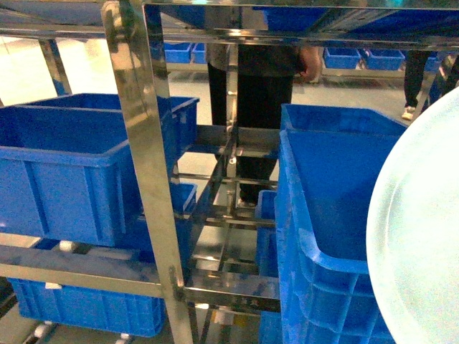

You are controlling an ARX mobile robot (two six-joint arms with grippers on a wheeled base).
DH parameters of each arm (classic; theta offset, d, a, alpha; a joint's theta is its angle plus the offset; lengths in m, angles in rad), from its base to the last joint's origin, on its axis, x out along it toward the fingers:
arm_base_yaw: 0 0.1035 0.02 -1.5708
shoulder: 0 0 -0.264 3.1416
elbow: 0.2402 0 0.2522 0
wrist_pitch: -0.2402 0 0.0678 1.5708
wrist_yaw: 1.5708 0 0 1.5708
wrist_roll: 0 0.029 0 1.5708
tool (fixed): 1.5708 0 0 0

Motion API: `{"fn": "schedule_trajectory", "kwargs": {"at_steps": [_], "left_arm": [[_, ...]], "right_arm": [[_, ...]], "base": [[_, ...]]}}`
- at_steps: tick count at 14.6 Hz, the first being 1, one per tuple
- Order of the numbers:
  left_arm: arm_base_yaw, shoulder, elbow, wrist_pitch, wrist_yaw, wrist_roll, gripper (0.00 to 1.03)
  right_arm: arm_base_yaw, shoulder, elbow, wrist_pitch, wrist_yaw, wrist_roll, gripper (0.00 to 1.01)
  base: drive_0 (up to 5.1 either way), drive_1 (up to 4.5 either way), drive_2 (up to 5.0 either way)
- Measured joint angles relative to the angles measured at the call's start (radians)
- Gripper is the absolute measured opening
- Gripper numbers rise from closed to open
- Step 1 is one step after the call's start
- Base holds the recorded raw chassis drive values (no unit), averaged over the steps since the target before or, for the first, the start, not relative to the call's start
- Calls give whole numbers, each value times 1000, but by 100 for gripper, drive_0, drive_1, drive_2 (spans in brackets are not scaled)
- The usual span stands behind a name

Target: Place blue tray on left shelf second layer neatly

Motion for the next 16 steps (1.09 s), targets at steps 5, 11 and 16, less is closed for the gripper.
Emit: {"fn": "schedule_trajectory", "kwargs": {"at_steps": [5,11,16], "left_arm": [[0,0,0,0,0,0,98],[0,0,0,0,0,0,98],[0,0,0,0,0,0,98]], "right_arm": [[0,43,8,40,0,0,2],[-2,202,18,184,0,0,2],[-21,565,79,486,9,-5,2]], "base": [[0,0,0],[0,0,0],[0,0,0]]}}
